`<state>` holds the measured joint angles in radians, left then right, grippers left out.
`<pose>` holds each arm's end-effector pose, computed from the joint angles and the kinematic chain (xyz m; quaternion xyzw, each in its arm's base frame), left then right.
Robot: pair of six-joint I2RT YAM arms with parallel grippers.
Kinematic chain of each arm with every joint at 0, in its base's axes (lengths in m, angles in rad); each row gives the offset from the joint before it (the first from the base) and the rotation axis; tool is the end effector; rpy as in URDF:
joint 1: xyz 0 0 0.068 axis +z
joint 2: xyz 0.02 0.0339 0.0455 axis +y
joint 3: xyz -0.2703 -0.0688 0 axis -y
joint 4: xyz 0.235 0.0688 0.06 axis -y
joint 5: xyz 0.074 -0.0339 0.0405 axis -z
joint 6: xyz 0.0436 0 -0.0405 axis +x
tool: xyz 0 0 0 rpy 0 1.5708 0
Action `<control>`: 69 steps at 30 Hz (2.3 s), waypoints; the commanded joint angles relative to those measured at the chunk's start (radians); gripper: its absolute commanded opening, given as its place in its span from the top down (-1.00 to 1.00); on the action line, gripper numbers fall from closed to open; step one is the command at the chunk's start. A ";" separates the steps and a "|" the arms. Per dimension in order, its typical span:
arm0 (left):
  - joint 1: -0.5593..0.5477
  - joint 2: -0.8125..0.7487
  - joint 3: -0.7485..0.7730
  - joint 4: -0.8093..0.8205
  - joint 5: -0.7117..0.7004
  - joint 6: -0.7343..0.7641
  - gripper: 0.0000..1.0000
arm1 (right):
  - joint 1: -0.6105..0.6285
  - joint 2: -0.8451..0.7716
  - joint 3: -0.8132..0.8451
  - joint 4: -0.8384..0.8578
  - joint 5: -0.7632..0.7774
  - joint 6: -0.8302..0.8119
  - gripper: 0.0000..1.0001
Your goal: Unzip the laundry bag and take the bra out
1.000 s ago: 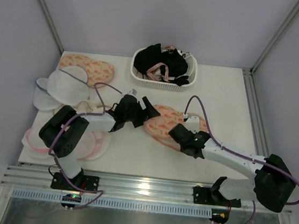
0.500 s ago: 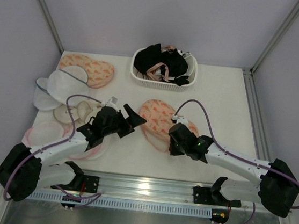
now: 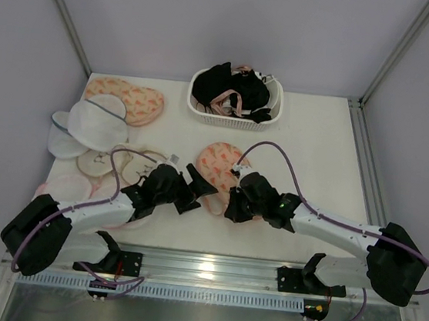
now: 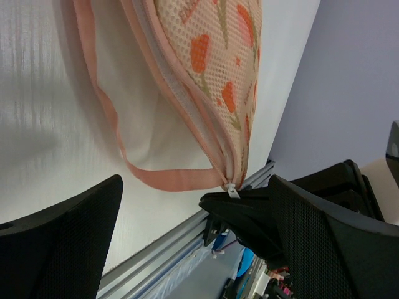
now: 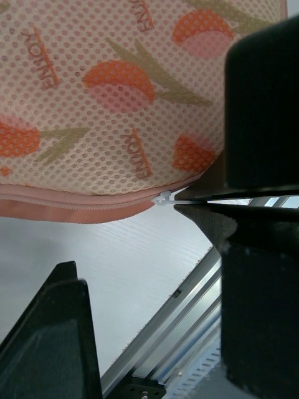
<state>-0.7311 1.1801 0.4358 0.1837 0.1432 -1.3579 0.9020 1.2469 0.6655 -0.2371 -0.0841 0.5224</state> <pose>0.1669 -0.1581 0.1861 -0.2362 0.8410 -0.4488 0.1883 0.1481 0.1934 0.2051 -0.1905 0.9097 0.2694 0.2523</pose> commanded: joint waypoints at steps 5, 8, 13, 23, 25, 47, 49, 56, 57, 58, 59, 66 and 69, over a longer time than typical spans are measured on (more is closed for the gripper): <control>-0.014 0.141 0.052 0.152 0.050 -0.052 -0.99 | 0.005 -0.024 0.026 0.050 -0.043 -0.024 0.93; -0.028 0.150 0.052 0.163 0.030 -0.058 -0.99 | 0.005 -0.030 0.025 0.042 -0.037 -0.028 0.93; -0.037 0.139 0.069 0.135 0.032 -0.056 -0.99 | 0.005 -0.035 0.023 0.048 -0.040 -0.032 0.93; -0.067 0.190 0.092 0.152 -0.034 -0.069 -0.99 | 0.005 -0.035 0.025 0.076 -0.083 -0.035 0.93; -0.065 0.208 0.099 0.169 -0.047 -0.069 -0.96 | 0.006 -0.040 0.020 0.075 -0.086 -0.036 0.93; -0.067 0.302 0.211 0.178 -0.085 -0.017 0.30 | 0.012 -0.118 -0.081 0.139 -0.114 -0.047 0.93; -0.067 0.311 0.218 0.174 -0.086 -0.015 0.45 | 0.012 -0.106 -0.089 0.142 -0.114 -0.047 0.92; -0.065 0.329 0.230 0.161 -0.096 -0.009 0.96 | 0.014 -0.109 -0.121 0.134 -0.100 -0.035 0.93; -0.065 0.328 0.228 0.161 -0.099 -0.006 0.99 | 0.012 -0.110 -0.125 0.131 -0.095 -0.033 0.93; -0.065 0.325 0.230 0.154 -0.099 -0.004 1.00 | 0.012 -0.112 -0.129 0.125 -0.091 -0.022 0.93; -0.065 0.323 0.230 0.149 -0.103 -0.001 1.00 | 0.012 -0.119 -0.132 0.113 -0.085 -0.021 0.93; -0.048 0.291 0.224 0.109 -0.108 0.023 1.00 | 0.012 -0.156 -0.139 -0.019 0.050 0.036 0.93; -0.045 0.273 0.215 0.102 -0.108 0.028 1.00 | 0.012 -0.181 -0.150 -0.063 0.119 0.065 0.93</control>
<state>-0.7937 1.5021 0.6323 0.2844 0.0704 -1.3586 0.9089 1.1061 0.5335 -0.2005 -0.0776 0.5465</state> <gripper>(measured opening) 0.012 0.038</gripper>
